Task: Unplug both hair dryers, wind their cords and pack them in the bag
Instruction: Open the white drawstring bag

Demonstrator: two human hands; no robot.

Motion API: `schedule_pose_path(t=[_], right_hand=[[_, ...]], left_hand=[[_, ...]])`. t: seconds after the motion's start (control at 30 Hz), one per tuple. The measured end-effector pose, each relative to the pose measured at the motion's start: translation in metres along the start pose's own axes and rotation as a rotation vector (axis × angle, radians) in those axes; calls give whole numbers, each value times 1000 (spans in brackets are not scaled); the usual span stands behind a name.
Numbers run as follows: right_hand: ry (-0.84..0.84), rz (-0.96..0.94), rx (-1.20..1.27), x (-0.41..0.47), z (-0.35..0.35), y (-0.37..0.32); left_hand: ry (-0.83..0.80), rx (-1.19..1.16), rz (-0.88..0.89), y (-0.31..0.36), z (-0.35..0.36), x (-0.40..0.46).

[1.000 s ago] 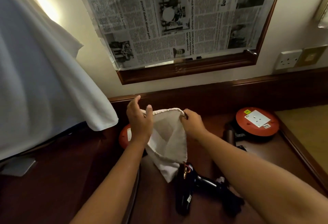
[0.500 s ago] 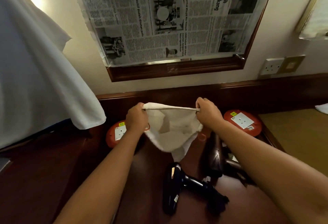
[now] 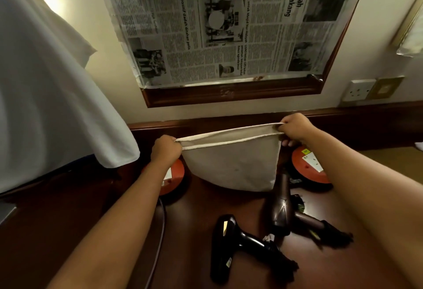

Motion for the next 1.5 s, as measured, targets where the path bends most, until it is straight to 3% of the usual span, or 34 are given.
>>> schedule_pose_path(t=[0.13, 0.3, 0.4, 0.6, 0.9, 1.1, 1.2, 1.5], right_hand=[[35, 7, 405, 11, -3, -5], [215, -123, 314, 12, -22, -29], [315, -205, 299, 0, -29, -40], [382, -249, 159, -14, -7, -8], [85, 39, -73, -23, 116, 128], [-127, 173, -375, -42, 160, 170], [-137, 151, -472, -48, 167, 170], [-27, 24, -326, -54, 153, 173]], left_hand=[[12, -253, -132, 1, 0, 8], [31, -532, -96, 17, -9, 23], [33, -632, 26, 33, -16, 21], [93, -635, 171, 15, 2, -2], [-234, -596, -225, -100, 148, -54], [-369, -595, -331, -140, 196, -83], [-424, -565, -320, -143, 205, -89], [-347, -195, -113, -111, 195, -83]])
Point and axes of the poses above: each hand's wrist, its own x-axis towards the middle knuckle, its own z-axis out of the palm, y = z × x, the point moved 7 cm from there along x, towards the middle knuckle, and after that the axes turned 9 degrees about -y, right-handed, at the moved point
